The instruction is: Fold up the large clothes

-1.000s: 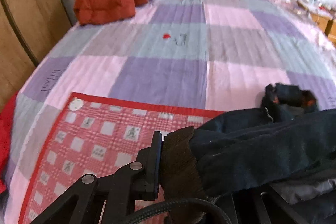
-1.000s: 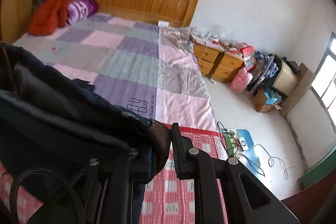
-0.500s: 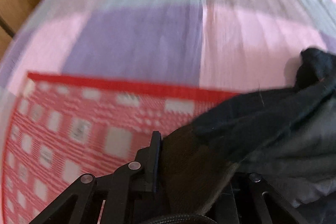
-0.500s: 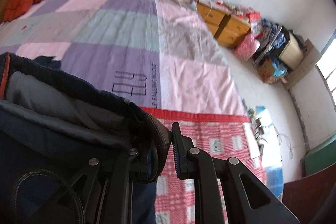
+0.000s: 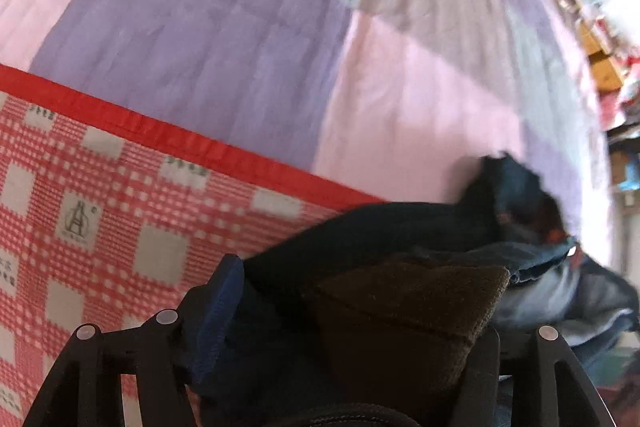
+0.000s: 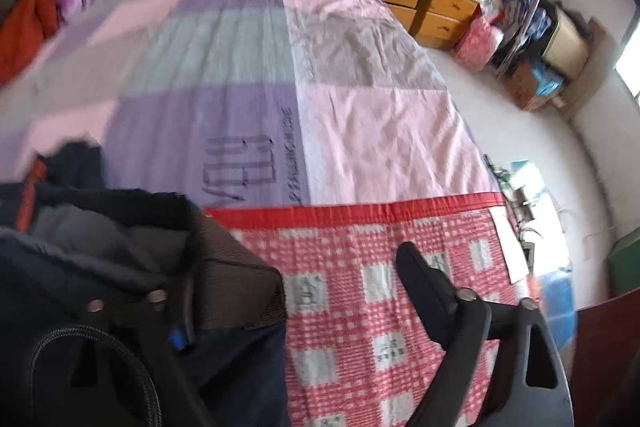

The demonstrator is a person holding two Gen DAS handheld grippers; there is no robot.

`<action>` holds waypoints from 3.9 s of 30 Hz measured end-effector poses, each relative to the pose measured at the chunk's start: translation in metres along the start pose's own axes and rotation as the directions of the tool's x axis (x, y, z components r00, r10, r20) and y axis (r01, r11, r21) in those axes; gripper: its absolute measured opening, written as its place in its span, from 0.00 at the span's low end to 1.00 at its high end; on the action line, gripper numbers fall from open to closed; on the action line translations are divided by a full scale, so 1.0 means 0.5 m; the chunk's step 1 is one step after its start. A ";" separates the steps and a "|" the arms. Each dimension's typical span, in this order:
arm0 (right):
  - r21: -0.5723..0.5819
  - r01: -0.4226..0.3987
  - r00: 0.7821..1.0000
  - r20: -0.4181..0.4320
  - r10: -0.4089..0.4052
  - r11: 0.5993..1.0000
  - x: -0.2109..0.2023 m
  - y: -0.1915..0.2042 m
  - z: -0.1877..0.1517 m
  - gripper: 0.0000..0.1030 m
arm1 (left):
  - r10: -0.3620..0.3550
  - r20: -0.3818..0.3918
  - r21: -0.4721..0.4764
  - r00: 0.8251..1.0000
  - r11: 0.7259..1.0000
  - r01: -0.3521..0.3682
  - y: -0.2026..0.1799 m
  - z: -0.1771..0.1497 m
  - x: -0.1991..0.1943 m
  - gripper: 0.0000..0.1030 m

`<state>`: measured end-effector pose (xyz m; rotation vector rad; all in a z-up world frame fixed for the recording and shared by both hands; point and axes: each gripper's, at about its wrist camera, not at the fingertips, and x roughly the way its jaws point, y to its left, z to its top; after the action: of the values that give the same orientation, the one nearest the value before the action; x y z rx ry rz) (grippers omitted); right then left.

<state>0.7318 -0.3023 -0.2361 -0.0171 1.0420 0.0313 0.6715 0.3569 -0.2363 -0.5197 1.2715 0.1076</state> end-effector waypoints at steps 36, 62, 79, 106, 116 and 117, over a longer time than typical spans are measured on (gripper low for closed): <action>-0.194 0.012 1.000 0.006 -0.011 0.981 0.077 0.284 -0.184 1.00 | 0.252 0.266 0.304 0.931 0.894 -0.329 -0.312 -0.265 0.166 1.00; -0.172 -0.014 0.994 0.102 0.032 0.985 -0.043 0.363 -0.423 1.00 | 0.206 0.416 0.364 0.886 0.855 -0.370 -0.330 -0.500 0.142 1.00; -0.327 -0.198 0.943 0.192 0.270 0.924 -0.050 0.500 -0.235 1.00 | 0.092 0.427 0.351 0.900 0.900 -0.258 -0.421 -0.363 0.156 1.00; 0.162 -0.047 0.998 -0.021 0.051 0.986 0.172 0.133 -0.086 1.00 | 0.135 0.148 -0.334 0.980 0.939 -0.079 0.121 -0.113 0.133 1.00; -0.314 -0.253 0.920 0.215 0.328 0.915 -0.156 0.423 -0.383 0.99 | 0.023 0.375 0.298 0.927 0.944 -0.144 -0.221 -0.507 0.023 0.98; -0.360 -0.264 0.918 0.192 0.348 0.895 -0.162 0.459 -0.410 0.99 | -0.022 0.314 0.360 0.949 0.928 -0.098 -0.262 -0.553 0.050 0.98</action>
<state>0.5063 -0.0802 -0.2692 -0.1465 0.7649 0.4875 0.4822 0.1180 -0.2731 -0.1399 0.9582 -0.0201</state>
